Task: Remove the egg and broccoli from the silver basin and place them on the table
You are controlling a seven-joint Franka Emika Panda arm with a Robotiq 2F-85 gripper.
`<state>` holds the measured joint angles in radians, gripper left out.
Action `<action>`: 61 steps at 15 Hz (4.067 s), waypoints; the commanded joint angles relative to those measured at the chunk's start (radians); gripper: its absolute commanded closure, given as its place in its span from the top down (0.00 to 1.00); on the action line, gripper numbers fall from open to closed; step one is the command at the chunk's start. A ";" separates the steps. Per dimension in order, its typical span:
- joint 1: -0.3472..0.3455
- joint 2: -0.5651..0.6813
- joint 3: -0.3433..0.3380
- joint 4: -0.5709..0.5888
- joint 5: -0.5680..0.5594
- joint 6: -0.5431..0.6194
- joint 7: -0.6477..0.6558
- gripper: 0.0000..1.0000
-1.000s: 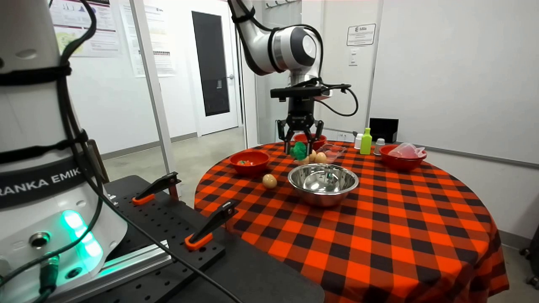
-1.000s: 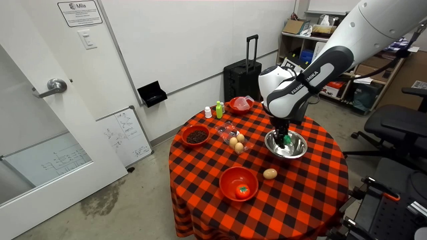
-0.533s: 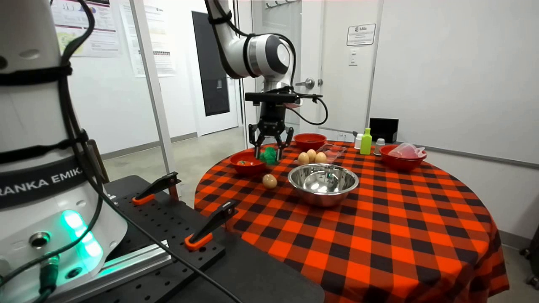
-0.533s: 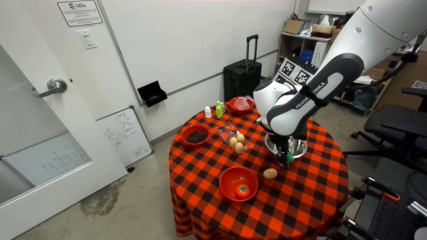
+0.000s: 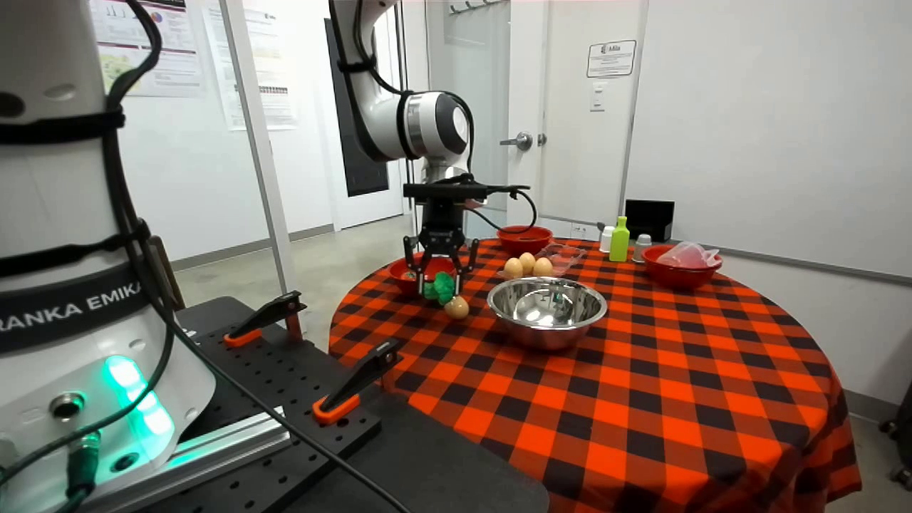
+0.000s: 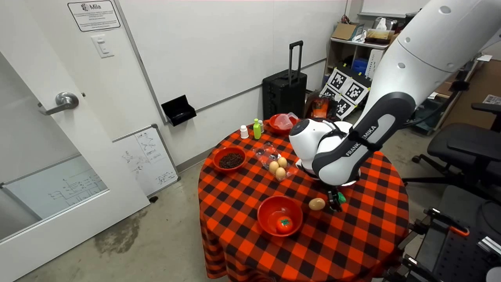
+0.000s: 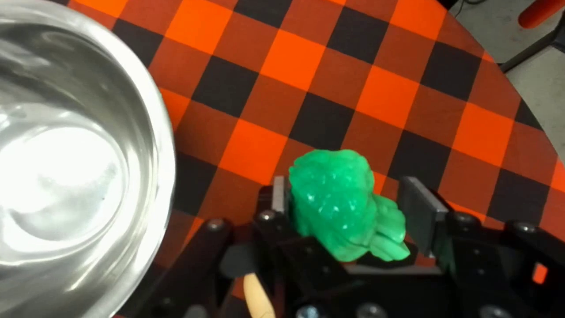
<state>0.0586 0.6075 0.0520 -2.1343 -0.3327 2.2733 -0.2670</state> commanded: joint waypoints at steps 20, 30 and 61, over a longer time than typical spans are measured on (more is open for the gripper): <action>0.017 0.208 0.001 0.166 -0.023 -0.012 -0.044 1.00; -0.001 0.154 -0.002 0.148 -0.011 -0.037 -0.027 1.00; -0.021 -0.028 0.000 0.148 0.040 -0.004 -0.030 1.00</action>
<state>0.0351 0.5787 0.0544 -1.9885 -0.2951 2.2707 -0.2958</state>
